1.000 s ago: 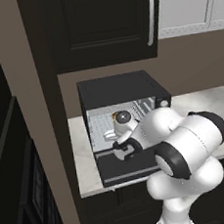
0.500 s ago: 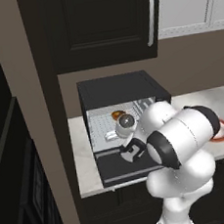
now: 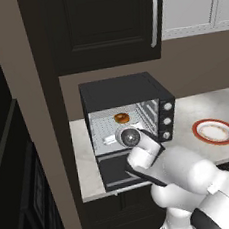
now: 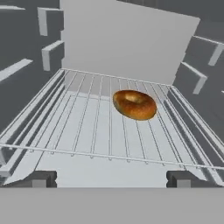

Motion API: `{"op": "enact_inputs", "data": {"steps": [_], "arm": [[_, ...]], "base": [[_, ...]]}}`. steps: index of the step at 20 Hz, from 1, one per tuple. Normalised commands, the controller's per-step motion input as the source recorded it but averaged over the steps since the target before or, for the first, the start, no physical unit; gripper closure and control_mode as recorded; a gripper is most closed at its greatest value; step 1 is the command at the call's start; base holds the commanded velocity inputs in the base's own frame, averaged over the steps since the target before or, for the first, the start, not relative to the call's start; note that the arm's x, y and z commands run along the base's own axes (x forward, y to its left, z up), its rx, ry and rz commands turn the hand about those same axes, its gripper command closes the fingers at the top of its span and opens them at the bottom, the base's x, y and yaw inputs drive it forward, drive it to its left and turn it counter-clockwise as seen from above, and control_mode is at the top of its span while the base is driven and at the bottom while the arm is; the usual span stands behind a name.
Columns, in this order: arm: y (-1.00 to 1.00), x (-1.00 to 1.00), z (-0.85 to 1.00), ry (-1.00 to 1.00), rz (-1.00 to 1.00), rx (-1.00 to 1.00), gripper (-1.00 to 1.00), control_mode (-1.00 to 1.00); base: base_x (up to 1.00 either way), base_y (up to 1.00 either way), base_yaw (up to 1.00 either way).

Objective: Pick up the bagel from the plate, place it on the toaster oven rack, close the door, and set the timer.

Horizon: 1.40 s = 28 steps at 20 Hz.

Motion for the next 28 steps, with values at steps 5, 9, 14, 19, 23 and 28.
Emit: {"op": "enact_inputs", "data": {"steps": [5, 9, 14, 19, 23, 28], "arm": [[0.00, -0.55, 1.00, -0.01, 0.00, 0.00, -1.00, -1.00], [0.00, -0.84, 0.80, 0.11, 0.00, 0.00, -1.00, -1.00], [0.00, -0.74, 0.44, 0.17, 0.00, -0.14, -1.00, -1.00], [-0.11, -0.65, 0.04, 0.08, 0.13, -0.33, -1.00, -1.00], [-0.14, -0.54, 0.00, 0.00, 0.21, -0.38, -1.00, -1.00], [-0.27, -0.60, -0.01, 0.00, 0.23, -0.34, -1.00, -1.00]], "base": [[0.00, 0.00, 0.00], [0.00, 0.00, 0.00], [0.00, 0.00, 0.00], [0.00, 0.00, 0.00], [0.00, 0.00, 0.00], [0.00, 0.00, 0.00]]}}
